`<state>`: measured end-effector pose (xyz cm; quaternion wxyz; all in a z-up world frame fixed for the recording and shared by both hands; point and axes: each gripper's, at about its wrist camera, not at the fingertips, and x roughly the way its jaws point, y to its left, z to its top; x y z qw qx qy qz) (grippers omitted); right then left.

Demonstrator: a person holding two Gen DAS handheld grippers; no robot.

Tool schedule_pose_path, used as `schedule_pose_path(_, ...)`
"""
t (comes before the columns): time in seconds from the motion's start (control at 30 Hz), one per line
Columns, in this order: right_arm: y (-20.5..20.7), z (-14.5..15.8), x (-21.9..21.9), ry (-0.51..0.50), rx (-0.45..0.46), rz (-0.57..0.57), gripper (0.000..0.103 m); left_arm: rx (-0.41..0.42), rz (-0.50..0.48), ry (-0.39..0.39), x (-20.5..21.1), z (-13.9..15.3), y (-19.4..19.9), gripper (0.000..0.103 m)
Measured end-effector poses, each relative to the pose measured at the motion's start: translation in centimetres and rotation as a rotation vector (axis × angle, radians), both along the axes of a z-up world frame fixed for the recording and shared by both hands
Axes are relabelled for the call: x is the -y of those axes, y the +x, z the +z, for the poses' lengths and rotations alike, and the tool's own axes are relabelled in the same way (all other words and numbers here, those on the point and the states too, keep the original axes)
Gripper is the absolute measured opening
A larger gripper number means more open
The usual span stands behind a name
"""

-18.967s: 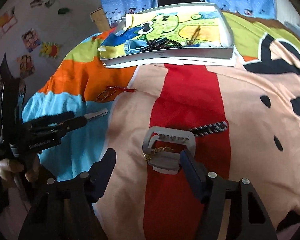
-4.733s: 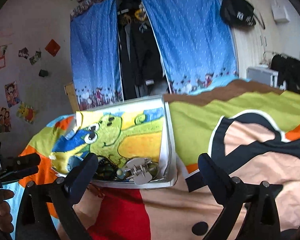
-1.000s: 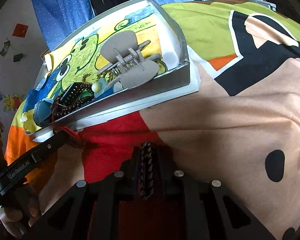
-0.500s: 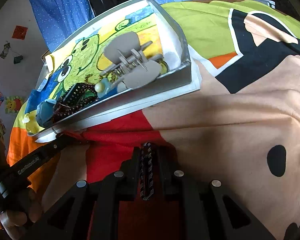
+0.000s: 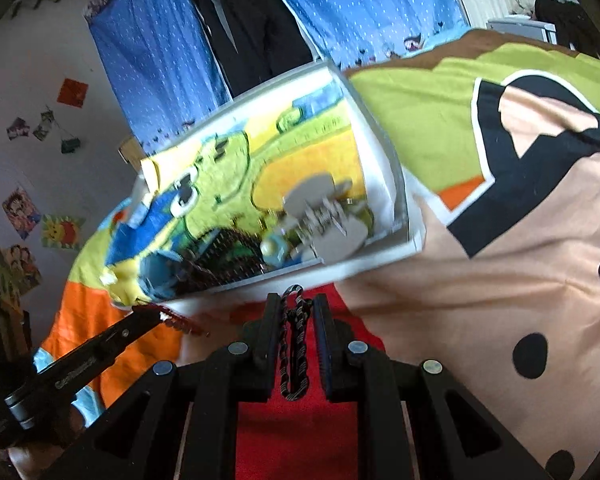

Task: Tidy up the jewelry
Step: 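Grasp the black beaded strip with the right tool while the left tool grasps the red bead bracelet, then carry the strip and red bracelet into the white tray and open both tools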

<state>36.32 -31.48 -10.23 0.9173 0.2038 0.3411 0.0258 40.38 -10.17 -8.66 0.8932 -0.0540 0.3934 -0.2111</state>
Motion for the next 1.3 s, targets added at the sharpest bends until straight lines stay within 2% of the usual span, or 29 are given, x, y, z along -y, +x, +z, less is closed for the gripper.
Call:
schedule_pose_path(0.27,0.2,2.9,0.9,0.012,0.102,0.012,0.016,0.014,0.029,0.004,0.0,4.7,1.0,0.000)
schedule_pose_path(0.47,4.5,5.0,1.1,-0.043,0.188,0.081,0.016,0.012,0.065,0.008,1.3,6.6,5.0,0.000)
schedule_pose_path(0.67,9.4,3.0,2.2,-0.112,0.128,0.099,0.016,-0.049,0.073,0.013,3.3,4.7,10.3,0.000)
schedule_pose_path(0.83,10.8,1.3,2.9,-0.119,0.088,0.097,0.016,-0.149,0.090,0.018,4.0,1.6,13.1,0.000)
schedule_pose_path(1.1,11.1,0.6,2.6,-0.170,0.063,0.087,0.016,-0.218,0.112,0.050,3.6,-0.2,13.7,0.000)
schedule_pose_path(1.23,11.0,0.5,2.9,-0.180,0.058,0.074,0.020,-0.216,0.115,0.072,3.5,0.1,13.4,0.001)
schedule_pose_path(1.3,11.0,0.7,3.1,-0.179,0.062,0.070,0.027,-0.209,0.116,0.093,3.5,0.4,13.1,0.002)
